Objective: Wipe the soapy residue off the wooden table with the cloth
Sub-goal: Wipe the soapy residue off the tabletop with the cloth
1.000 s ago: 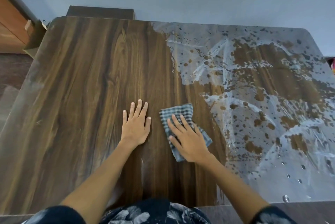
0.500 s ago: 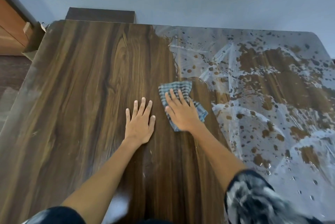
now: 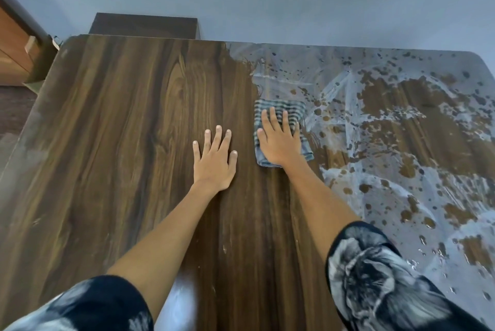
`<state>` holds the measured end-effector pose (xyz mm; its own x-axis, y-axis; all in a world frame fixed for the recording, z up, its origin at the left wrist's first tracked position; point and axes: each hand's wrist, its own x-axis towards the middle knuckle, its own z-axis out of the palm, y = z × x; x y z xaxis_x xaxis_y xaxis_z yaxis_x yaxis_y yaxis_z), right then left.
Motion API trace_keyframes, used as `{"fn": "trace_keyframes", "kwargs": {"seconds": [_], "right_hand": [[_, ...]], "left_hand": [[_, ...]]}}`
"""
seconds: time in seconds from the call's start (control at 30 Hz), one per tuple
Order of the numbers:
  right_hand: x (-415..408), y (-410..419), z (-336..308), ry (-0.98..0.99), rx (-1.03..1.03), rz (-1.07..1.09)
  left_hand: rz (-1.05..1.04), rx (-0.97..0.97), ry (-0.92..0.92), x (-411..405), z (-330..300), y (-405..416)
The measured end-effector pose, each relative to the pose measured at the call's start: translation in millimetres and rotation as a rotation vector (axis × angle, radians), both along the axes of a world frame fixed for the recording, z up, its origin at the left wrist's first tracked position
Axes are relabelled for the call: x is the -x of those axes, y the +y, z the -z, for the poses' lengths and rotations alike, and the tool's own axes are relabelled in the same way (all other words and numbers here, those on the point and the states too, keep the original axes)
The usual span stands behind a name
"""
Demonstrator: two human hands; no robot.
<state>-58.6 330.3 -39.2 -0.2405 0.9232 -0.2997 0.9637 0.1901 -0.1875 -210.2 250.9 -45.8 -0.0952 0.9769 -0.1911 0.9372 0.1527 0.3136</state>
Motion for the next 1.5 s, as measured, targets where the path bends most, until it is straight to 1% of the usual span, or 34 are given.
{"fn": "trace_keyframes", "kwargs": {"seconds": [0.1,0.2,0.27,0.33,0.4,0.53,0.6,0.63,0.7,0.77,0.83,0.9,0.97,1.03,1.1,1.17,1.23,1.27,1.4,1.43,1.5], "right_hand": [[12,-12,-2,0.008,-0.037,-0.13],[-13,-54,-3,0.018,-0.063,-0.284],[-34,-70,-2,0.004,-0.061,-0.312],[-48,-59,0,-0.023,-0.045,-0.277],[-50,-29,3,-0.053,-0.064,-0.204],[-24,44,3,0.016,-0.036,0.004],[-4,57,2,0.006,-0.029,0.023],[2,55,2,-0.007,-0.038,-0.005],[5,34,1,-0.02,-0.07,-0.141],[-7,0,1,-0.017,-0.107,-0.313],[-26,-28,0,-0.004,-0.132,-0.398],[-46,-27,3,0.007,-0.108,-0.363],[-53,-3,6,0.002,-0.088,-0.286],[-44,32,8,-0.013,-0.117,-0.188],[-27,68,9,-0.014,-0.102,-0.086],[-3,91,8,-0.009,-0.075,-0.053],[15,95,5,-0.02,-0.074,-0.103],[17,90,4,-0.033,-0.086,-0.17],[-23,44,-3,-0.018,-0.093,-0.535],[-36,39,-4,-0.027,-0.083,-0.559],[-53,51,-3,-0.067,-0.062,-0.475]], "left_hand": [[-0.02,-0.02,0.01,4,0,11],[-0.027,-0.028,0.007,8,1,23],[-0.029,-0.034,0.009,12,2,33],[-0.026,-0.046,0.011,14,3,42],[-0.026,-0.058,0.015,16,5,52],[-0.046,-0.072,0.046,14,6,70],[-0.054,-0.073,0.058,12,7,76],[-0.057,-0.075,0.056,12,8,80],[-0.058,-0.082,0.048,14,9,90],[-0.062,-0.088,0.046,17,10,102],[-0.068,-0.12,0.063,20,11,109],[-0.076,-0.168,0.079,19,12,107],[-0.086,-0.182,0.092,16,14,106],[-0.081,-0.172,0.119,16,15,110],[-0.048,-0.159,0.156,15,15,114],[-0.01,-0.159,0.171,15,14,117],[-0.005,-0.167,0.147,16,14,116],[-0.008,-0.173,0.128,16,13,116],[-0.003,-0.187,0.105,18,14,116],[-0.005,-0.19,0.107,18,15,116],[-0.005,-0.192,0.113,17,15,117]]}}
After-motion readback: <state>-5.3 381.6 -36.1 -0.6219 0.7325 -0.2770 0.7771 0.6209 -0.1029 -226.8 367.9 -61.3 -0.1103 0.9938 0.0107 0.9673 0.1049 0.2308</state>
